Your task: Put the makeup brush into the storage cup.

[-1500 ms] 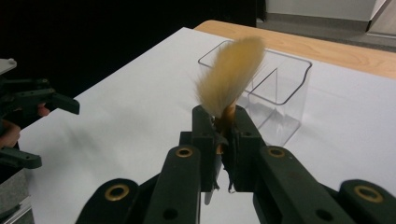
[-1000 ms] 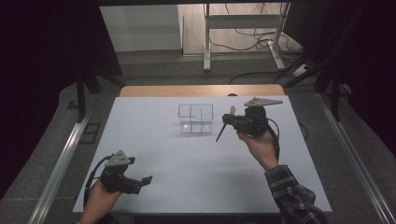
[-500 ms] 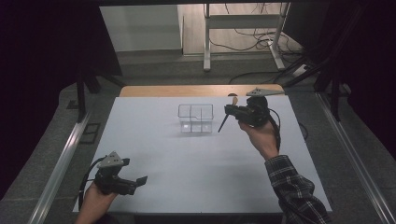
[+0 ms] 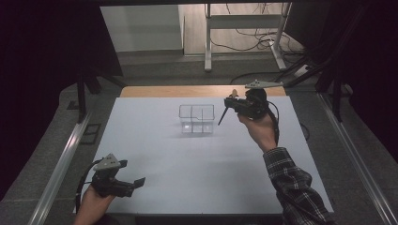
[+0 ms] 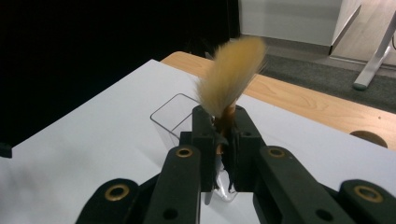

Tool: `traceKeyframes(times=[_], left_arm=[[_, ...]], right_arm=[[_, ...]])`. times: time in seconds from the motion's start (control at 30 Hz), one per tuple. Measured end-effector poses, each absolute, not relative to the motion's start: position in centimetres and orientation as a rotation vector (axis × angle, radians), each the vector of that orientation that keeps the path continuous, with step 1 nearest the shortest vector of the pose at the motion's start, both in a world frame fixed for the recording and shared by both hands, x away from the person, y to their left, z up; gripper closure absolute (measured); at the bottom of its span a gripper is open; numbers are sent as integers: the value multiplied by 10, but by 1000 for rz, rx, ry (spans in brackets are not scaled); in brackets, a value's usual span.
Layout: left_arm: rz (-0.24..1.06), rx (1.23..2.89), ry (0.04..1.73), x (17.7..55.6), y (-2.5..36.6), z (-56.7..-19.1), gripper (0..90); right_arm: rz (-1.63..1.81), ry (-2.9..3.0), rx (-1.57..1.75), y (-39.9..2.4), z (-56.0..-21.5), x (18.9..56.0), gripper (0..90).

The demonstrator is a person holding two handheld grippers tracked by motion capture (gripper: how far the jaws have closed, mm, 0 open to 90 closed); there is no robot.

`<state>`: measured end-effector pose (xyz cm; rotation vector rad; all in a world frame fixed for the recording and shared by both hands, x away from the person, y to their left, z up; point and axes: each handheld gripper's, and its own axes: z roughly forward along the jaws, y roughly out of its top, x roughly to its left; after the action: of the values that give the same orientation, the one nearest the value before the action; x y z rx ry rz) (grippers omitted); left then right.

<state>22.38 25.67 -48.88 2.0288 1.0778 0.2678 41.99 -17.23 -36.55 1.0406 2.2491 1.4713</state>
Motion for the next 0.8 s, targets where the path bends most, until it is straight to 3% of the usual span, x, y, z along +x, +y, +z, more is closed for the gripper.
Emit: traceKeyframes(times=[0.8], left_arm=[[276,2028,1086,221,260,-489,0]], right_arm=[[1465,2224,1015,-152,-358,446,838]])
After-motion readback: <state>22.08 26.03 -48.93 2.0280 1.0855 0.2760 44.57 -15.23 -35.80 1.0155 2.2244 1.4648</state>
